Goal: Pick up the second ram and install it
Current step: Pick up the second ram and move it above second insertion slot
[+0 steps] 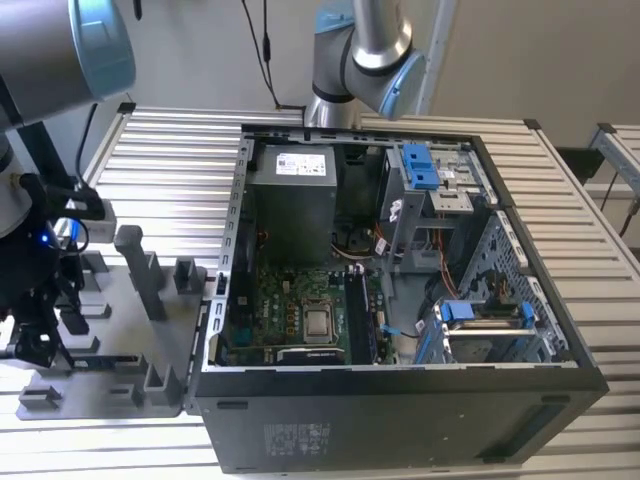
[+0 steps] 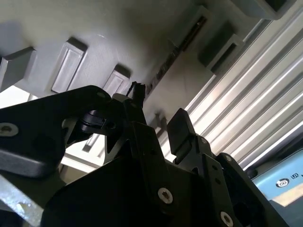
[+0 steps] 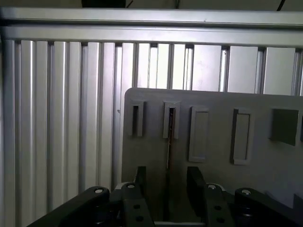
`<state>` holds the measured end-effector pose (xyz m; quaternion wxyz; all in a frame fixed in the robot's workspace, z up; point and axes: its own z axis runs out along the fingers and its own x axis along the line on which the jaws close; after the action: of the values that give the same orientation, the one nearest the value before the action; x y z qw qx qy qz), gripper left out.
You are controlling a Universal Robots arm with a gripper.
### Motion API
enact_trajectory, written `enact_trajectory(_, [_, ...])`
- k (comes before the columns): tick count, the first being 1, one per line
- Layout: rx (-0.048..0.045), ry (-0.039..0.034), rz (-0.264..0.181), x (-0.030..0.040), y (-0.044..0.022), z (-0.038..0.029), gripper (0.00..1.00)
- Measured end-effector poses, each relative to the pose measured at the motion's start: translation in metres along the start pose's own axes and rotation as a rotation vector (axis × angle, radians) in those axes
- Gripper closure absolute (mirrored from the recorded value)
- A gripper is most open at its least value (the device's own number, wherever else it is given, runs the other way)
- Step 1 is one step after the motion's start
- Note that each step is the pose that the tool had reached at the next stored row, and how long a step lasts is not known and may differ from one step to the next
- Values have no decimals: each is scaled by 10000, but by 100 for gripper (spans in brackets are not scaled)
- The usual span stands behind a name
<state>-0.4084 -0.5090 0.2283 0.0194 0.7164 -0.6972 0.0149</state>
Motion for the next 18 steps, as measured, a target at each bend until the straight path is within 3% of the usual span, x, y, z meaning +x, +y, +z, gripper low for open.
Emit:
enact_trajectory(7, [24, 2, 1, -3, 0, 60, 52])
enact_trajectory(12, [275, 5, -41, -7, 4, 120, 52])
enact_trajectory(18, [299, 8, -143, -16, 34, 206, 52])
